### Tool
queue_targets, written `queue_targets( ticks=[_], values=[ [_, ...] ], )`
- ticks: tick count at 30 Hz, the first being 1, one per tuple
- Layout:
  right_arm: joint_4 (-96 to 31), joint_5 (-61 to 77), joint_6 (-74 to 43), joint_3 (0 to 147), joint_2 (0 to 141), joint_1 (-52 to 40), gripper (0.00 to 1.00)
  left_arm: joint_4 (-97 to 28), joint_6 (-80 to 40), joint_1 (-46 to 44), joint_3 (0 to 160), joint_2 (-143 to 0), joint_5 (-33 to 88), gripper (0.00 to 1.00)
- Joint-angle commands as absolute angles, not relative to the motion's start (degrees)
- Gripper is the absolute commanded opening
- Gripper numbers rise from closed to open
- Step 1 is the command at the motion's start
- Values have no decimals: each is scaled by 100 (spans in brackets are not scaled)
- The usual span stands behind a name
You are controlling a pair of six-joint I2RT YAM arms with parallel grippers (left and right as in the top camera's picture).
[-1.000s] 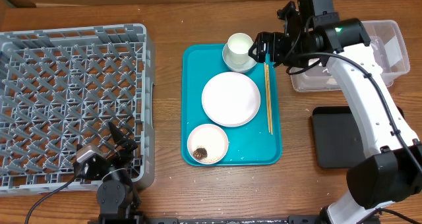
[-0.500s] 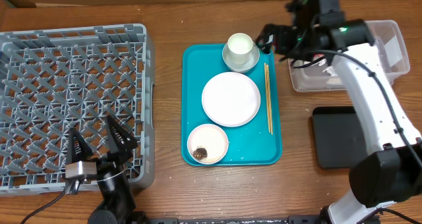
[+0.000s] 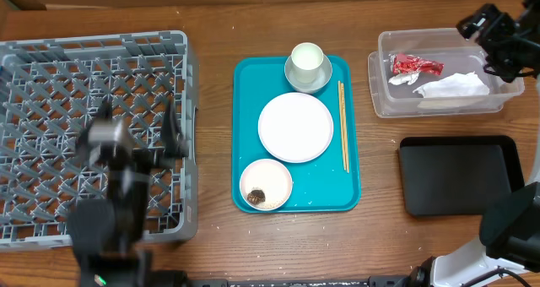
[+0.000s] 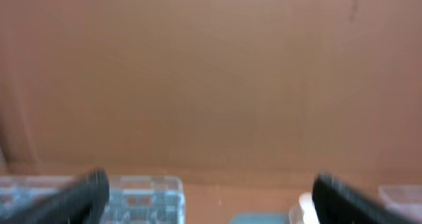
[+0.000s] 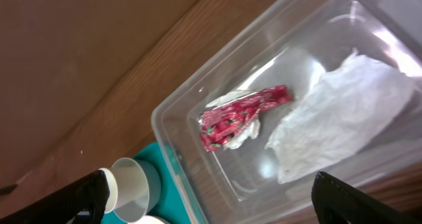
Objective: Sort waste into correct bins and load items into the dishwasher
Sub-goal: 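Reach the left gripper to the white cup and grasp it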
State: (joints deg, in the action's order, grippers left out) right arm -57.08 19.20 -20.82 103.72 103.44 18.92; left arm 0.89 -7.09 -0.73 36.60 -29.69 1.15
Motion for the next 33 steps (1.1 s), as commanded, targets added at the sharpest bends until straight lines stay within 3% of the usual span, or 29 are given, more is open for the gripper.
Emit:
queue_targets(
  ticks=[1,5,9,12,18,21,27,33],
  values=[
    [-5690,1951,-2106,10527,10256,2084,100,-1459,-257,-78,5793,-4790,1568,100],
    [-5690,1951,-2106,10527,10256,2112,100,-2460,-458,-78,6853,-5850,2394,100],
    [-5690,1951,-2106,10527,10256,2112,100,-2386,-427,-80,7422,-6689,3575,100],
    [-5690,1951,-2106,10527,10256,2112,100,-2766,-451,-121,8211,-7345,3804,100],
    [-5690,1951,-2106,10527,10256,2112,100,-6375,436,-836,12003,-9636,2272,100],
    [-5690,1951,-2106,10527,10256,2112,100,-7481,683,-1326,13288,-10484,1247,100],
    [-5690,1951,-2106,10527,10256,2112,100,-7242,895,-2051,13664,-11358,725,100],
    [-5690,1951,-2106,10525,10256,2112,100,-6401,825,-2386,13662,-12158,1544,100]
  ],
)
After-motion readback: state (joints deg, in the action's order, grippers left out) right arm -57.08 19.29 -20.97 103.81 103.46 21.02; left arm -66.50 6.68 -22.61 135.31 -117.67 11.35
